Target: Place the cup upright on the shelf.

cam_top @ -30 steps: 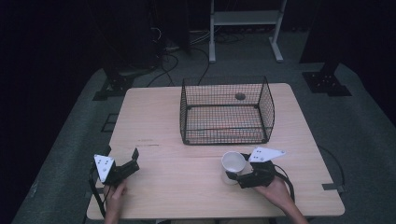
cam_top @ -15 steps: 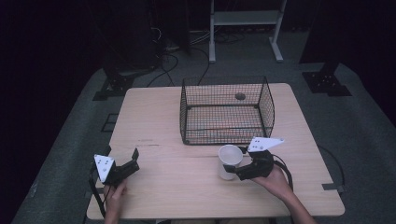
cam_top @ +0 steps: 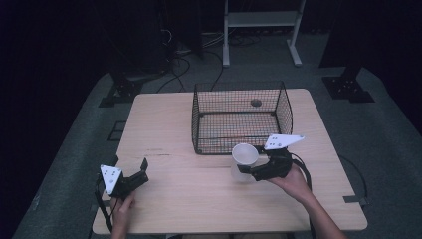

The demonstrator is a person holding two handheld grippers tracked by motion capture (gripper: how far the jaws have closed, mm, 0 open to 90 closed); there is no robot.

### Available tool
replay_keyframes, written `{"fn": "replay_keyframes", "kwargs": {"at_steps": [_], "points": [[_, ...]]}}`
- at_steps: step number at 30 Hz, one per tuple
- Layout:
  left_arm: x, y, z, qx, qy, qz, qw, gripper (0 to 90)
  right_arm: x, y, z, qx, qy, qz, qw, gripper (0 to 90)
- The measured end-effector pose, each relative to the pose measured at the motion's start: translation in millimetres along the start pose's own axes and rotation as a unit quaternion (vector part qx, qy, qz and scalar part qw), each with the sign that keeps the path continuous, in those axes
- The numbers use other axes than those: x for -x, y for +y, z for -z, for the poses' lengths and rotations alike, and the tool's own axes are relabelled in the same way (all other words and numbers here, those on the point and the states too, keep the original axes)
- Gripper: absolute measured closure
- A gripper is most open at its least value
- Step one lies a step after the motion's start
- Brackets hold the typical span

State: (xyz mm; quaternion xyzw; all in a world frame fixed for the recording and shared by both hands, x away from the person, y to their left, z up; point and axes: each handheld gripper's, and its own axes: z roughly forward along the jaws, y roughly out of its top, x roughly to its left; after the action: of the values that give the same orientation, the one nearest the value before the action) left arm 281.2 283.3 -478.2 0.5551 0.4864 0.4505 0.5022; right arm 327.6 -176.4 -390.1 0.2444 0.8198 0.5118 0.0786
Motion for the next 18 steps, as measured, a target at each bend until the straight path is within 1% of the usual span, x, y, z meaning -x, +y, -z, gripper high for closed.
{"fn": "replay_keyframes", "kwargs": {"at_steps": [10,18], "points": [[0.0,0.0,0.1,0.000,0.000,0.000,1.0000,0.0,1.4,16.0,0.0,0.001,0.000,0.007,1.0000,19.9],[-0.2,0.1,0.2,-0.001,0.000,0.000,1.0000,0.0,3.8,33.2,-3.7,0.006,0.009,0.011,0.9999,19.9]]}}
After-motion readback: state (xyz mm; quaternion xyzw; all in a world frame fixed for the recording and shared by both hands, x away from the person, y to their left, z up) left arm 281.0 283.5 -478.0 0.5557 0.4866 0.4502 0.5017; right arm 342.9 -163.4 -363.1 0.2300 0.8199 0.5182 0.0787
